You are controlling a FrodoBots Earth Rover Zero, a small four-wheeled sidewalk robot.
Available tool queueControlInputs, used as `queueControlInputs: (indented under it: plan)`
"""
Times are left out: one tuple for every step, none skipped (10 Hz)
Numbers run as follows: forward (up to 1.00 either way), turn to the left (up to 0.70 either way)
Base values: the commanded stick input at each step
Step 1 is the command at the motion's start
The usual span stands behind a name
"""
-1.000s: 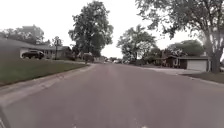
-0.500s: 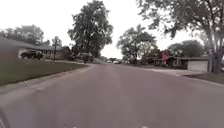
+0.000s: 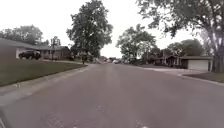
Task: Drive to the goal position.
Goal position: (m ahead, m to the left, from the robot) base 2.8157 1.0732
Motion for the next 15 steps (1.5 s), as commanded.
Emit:
queueControlInputs:
  plan:
    - [0.7, 0.0]
    - [0.7, 0.0]
    - [0.7, 0.0]
    - [0.7, 0.0]
    - [0.7, 0.0]
    - [0.7, 0.0]
    - [0.7, 0.0]
    - [0.7, 0.0]
    - [0.7, 0.0]
    - [0.7, 0.0]
    - [0.7, 0.0]
    - [0.7, 0.0]
    - [0.7, 0.0]
    - [0.7, 0.0]
    - [0.7, 0.0]
